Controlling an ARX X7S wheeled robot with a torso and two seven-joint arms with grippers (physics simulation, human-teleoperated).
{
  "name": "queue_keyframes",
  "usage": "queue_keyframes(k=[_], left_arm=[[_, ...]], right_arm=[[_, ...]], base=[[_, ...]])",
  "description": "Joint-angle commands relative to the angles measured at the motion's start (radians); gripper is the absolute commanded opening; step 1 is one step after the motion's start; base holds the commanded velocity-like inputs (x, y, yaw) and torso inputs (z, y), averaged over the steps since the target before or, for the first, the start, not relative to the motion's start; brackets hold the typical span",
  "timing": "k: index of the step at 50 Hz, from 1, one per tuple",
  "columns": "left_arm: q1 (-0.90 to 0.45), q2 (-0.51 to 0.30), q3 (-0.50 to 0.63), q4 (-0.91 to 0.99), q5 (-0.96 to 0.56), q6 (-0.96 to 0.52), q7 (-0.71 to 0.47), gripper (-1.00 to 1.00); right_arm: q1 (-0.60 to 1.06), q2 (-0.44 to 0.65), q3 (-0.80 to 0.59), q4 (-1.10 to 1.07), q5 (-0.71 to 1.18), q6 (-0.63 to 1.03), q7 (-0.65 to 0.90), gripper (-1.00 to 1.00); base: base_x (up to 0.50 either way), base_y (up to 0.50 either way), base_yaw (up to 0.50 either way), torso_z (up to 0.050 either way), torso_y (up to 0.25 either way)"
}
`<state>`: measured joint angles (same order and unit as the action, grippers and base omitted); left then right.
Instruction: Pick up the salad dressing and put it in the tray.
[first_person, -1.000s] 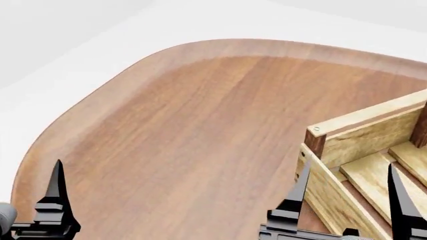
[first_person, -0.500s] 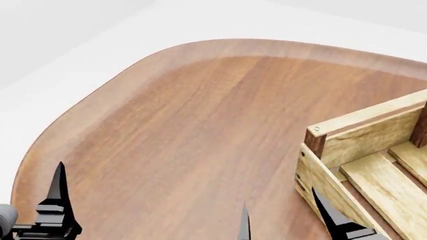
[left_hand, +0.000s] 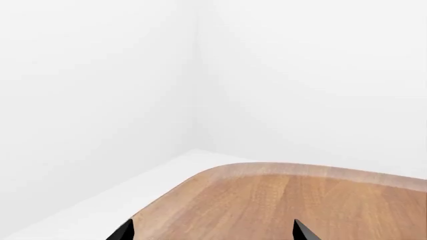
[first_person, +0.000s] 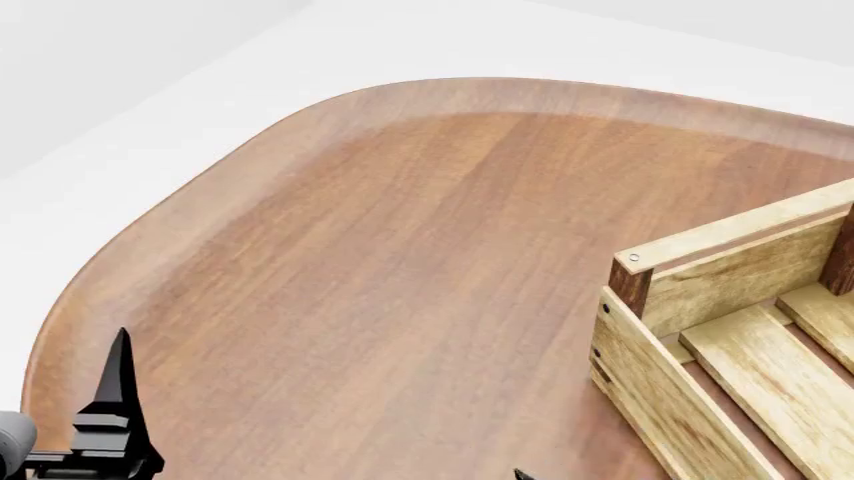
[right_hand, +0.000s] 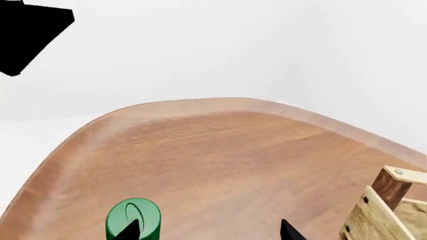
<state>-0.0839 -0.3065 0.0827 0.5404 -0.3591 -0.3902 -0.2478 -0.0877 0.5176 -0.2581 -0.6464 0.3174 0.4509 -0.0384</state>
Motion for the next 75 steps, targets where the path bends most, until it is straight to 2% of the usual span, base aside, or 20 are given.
queue_keyframes(k=[1,34,48,75], left_arm=[[0.001,-0.004,0.004,0.000,-0.004,0.002,-0.003,1.00],[-0.001,-0.015,0.009,-0.005,-0.013,0.011,-0.011,1.00],[-0.007,-0.021,0.010,-0.003,-0.021,0.006,-0.017,1.00],[-0.001,-0.028,0.012,-0.008,-0.027,0.019,-0.024,1.00]], right_arm=[[-0.007,0.014,-0.050,0.040,-0.012,0.000,-0.036,1.00],[0.144,-0.062,-0.189,0.210,-0.037,-0.017,-0.133,1.00],[0.214,-0.112,-0.231,0.384,-0.047,-0.033,-0.172,1.00],[0.266,-0.162,-0.291,0.554,-0.081,-0.103,-0.208,1.00]], base=[[0.00,0.00,0.00,0.000,0.000],[0.00,0.00,0.00,0.000,0.000],[0.00,0.00,0.00,0.000,0.000],[0.00,0.00,0.00,0.000,0.000]])
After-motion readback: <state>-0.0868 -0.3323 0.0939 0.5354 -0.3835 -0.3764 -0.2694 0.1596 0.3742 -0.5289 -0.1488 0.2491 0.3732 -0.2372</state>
